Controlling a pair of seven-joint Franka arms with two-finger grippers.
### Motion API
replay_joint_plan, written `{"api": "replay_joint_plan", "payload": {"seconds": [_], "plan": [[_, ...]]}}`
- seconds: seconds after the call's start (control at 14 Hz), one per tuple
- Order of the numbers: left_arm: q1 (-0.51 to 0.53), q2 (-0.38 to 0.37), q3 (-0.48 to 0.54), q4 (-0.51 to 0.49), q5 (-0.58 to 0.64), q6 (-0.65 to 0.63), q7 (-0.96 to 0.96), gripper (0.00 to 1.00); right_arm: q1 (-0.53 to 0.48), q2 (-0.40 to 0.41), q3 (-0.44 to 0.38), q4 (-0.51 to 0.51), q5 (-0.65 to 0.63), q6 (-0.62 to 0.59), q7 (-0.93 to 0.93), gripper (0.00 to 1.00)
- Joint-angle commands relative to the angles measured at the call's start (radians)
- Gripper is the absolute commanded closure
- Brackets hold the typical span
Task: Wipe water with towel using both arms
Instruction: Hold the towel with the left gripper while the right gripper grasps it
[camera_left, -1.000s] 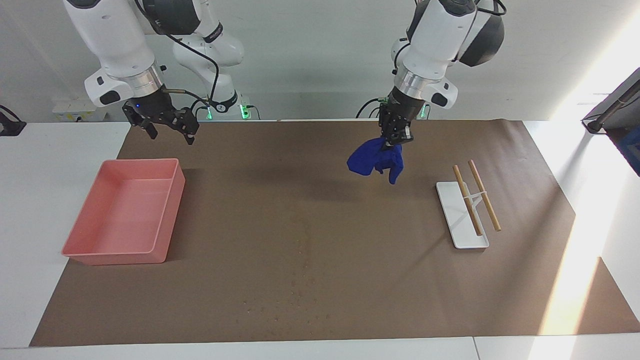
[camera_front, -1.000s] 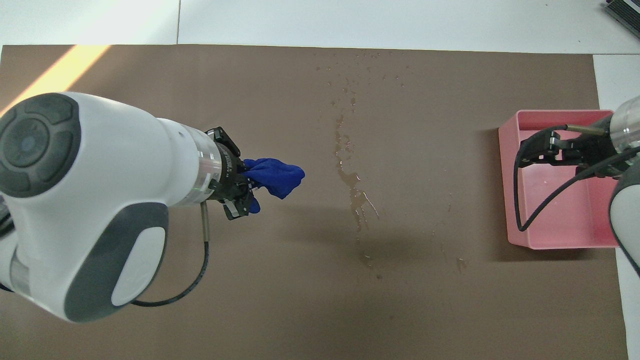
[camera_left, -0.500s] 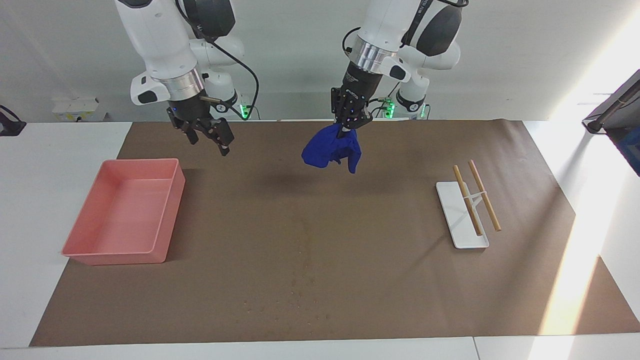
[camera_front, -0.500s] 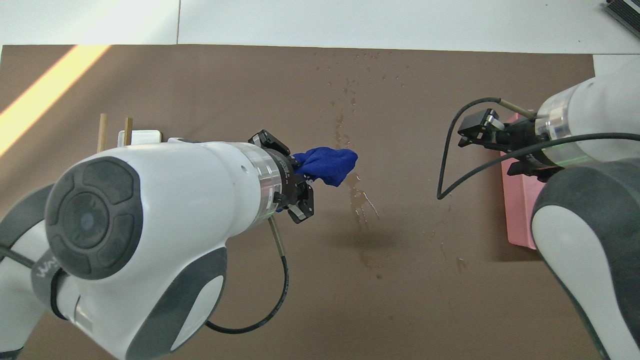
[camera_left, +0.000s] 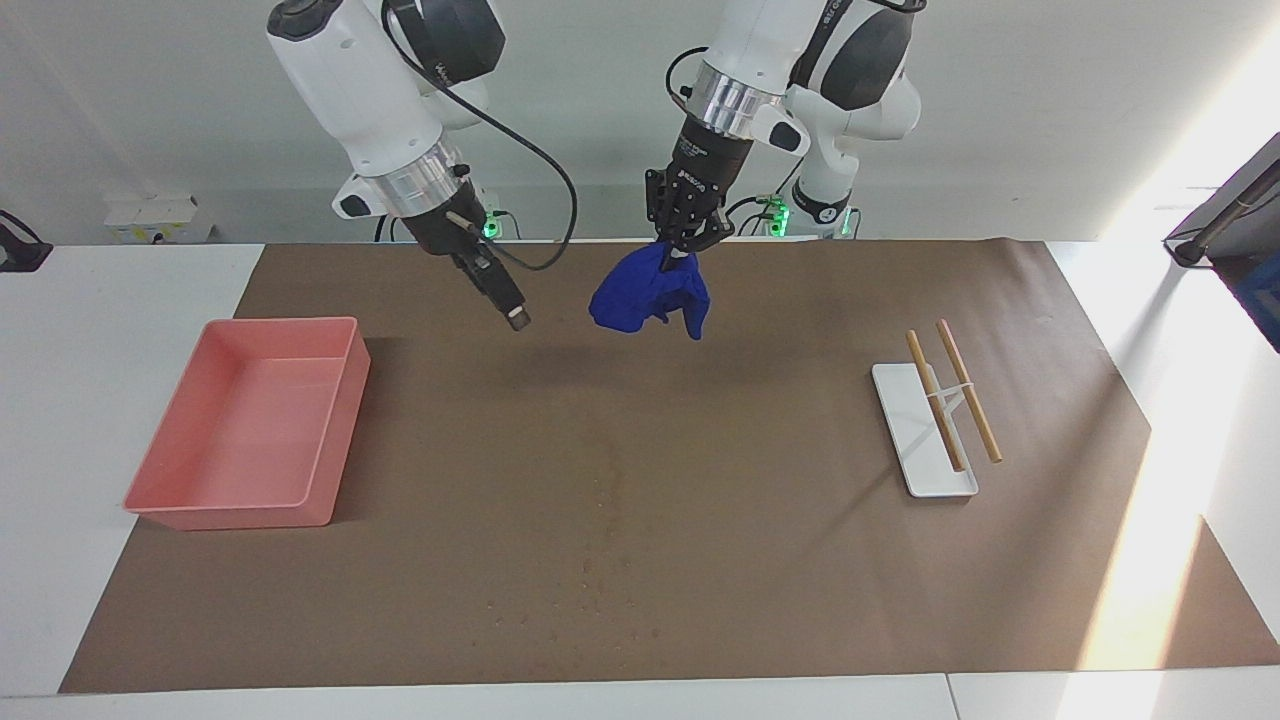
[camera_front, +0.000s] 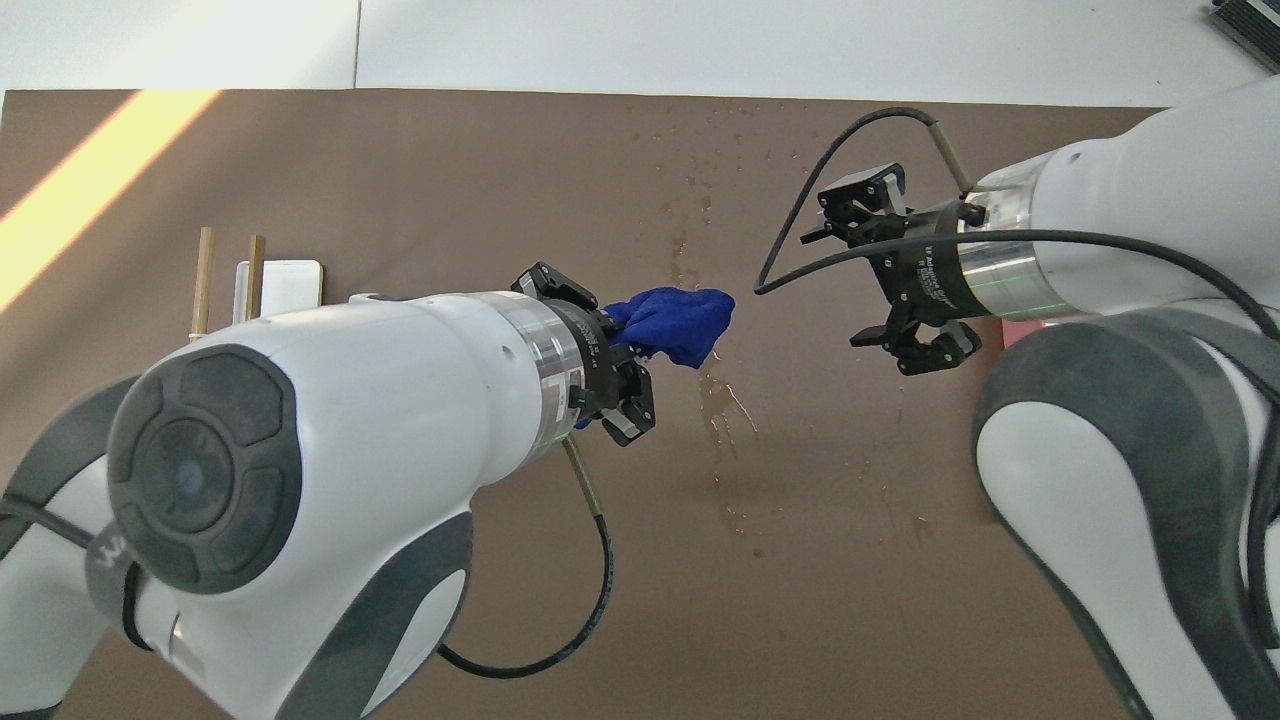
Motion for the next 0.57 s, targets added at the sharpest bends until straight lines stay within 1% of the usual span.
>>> {"api": "replay_joint_plan", "payload": {"seconds": [0.0, 0.14, 0.29, 0.43, 0.5], "plan": [[-0.019, 0.001, 0.011, 0.003, 0.004, 0.055, -0.055, 1.0, 0.014, 0.005, -0.002, -0.001, 0.088, 0.023, 0.157, 0.02], [-0.035, 0.003, 0.012, 0.002, 0.005, 0.074, -0.077, 1.0, 0.047, 0.008, -0.002, -0.003, 0.122, 0.034, 0.238, 0.02], [-0.037, 0.003, 0.012, 0.0, 0.005, 0.103, -0.092, 1.0, 0.083, 0.02, -0.002, -0.008, 0.174, 0.107, 0.326, 0.02], [-0.04, 0.004, 0.012, 0.0, 0.007, 0.121, -0.111, 1.0, 0.1, 0.031, -0.002, -0.009, 0.178, 0.124, 0.352, 0.02], [-0.051, 0.004, 0.012, 0.002, 0.007, 0.126, -0.118, 1.0, 0.108, 0.029, -0.002, -0.014, 0.178, 0.123, 0.352, 0.04]]}}
